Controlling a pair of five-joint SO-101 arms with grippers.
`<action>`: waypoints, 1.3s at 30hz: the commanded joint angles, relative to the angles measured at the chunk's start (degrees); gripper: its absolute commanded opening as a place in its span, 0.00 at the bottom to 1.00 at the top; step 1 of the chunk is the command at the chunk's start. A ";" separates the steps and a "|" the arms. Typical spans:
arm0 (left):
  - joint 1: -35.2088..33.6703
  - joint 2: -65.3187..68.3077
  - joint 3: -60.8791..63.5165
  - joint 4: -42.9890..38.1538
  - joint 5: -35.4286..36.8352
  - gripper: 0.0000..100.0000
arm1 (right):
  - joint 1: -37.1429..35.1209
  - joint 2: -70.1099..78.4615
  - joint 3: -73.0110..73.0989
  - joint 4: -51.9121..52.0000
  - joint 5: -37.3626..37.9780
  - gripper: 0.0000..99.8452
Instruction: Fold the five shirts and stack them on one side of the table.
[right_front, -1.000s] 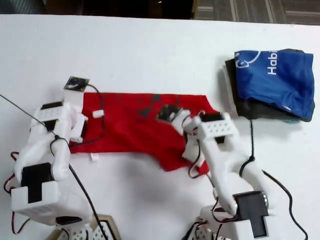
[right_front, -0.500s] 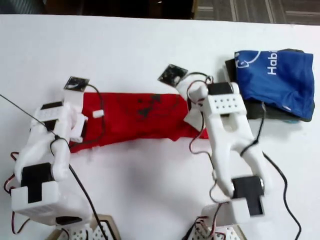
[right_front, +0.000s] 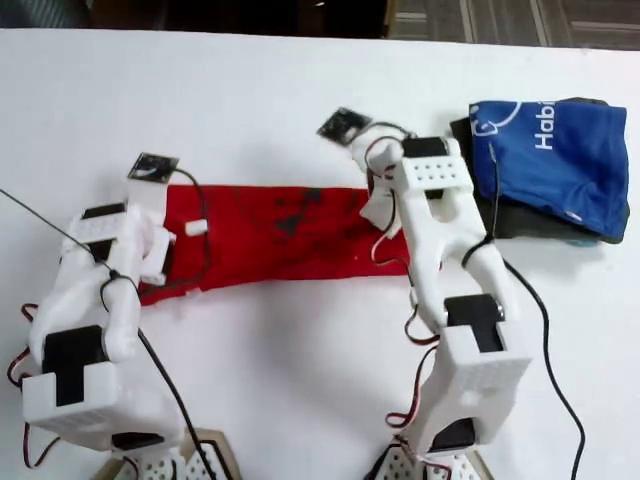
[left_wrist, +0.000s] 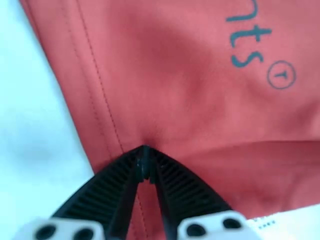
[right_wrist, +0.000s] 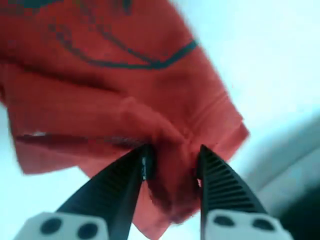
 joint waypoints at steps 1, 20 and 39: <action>-0.53 -0.18 0.22 -1.58 0.26 0.03 | 2.95 -0.40 -5.63 -1.27 -8.35 0.14; -0.53 -0.18 0.22 -1.58 0.26 0.03 | 3.47 -13.76 -3.08 16.13 -13.54 0.02; -0.53 -0.18 0.22 -1.58 0.44 0.03 | -8.13 -13.49 15.65 6.20 -14.07 0.02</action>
